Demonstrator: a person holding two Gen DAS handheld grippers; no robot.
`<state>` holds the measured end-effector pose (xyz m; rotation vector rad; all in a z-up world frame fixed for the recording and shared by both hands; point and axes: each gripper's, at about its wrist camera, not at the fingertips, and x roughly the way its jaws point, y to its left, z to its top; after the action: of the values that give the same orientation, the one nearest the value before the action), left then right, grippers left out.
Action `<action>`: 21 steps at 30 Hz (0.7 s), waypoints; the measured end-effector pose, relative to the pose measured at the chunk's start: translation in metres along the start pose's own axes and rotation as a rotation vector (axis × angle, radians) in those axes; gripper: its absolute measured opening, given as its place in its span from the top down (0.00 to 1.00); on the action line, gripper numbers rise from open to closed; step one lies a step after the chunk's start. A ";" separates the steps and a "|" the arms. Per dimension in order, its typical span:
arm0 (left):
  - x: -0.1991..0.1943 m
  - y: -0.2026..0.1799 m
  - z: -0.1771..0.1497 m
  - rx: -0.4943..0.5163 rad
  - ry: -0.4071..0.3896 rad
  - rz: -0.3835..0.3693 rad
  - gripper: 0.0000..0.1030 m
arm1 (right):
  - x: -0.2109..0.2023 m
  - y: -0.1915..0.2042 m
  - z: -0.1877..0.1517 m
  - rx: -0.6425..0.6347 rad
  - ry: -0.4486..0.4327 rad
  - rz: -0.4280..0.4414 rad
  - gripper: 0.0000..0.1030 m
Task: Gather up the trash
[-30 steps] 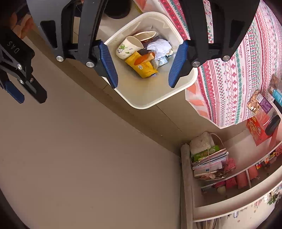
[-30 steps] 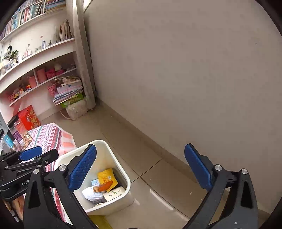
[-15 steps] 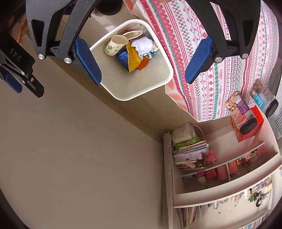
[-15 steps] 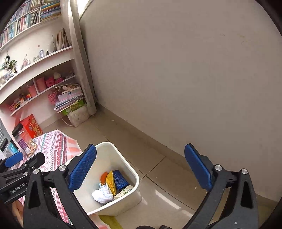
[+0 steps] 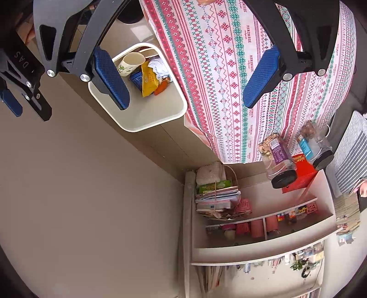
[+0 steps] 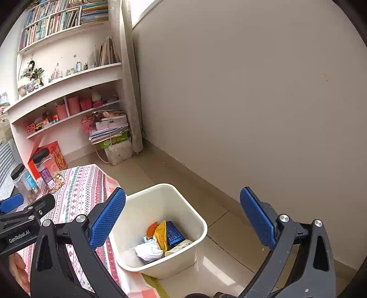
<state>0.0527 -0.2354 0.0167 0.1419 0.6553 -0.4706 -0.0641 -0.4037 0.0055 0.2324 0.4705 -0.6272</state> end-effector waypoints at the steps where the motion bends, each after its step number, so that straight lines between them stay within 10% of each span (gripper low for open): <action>1: -0.003 0.005 -0.001 -0.007 -0.001 -0.002 0.07 | -0.001 0.004 -0.001 -0.003 0.004 0.003 0.07; 21: -0.037 0.105 -0.035 -0.092 -0.015 0.128 0.07 | -0.018 0.098 -0.020 -0.077 0.033 0.141 0.07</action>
<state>0.0568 -0.1188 0.0100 0.0921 0.6477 -0.3174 -0.0244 -0.3103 0.0033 0.2009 0.5049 -0.4673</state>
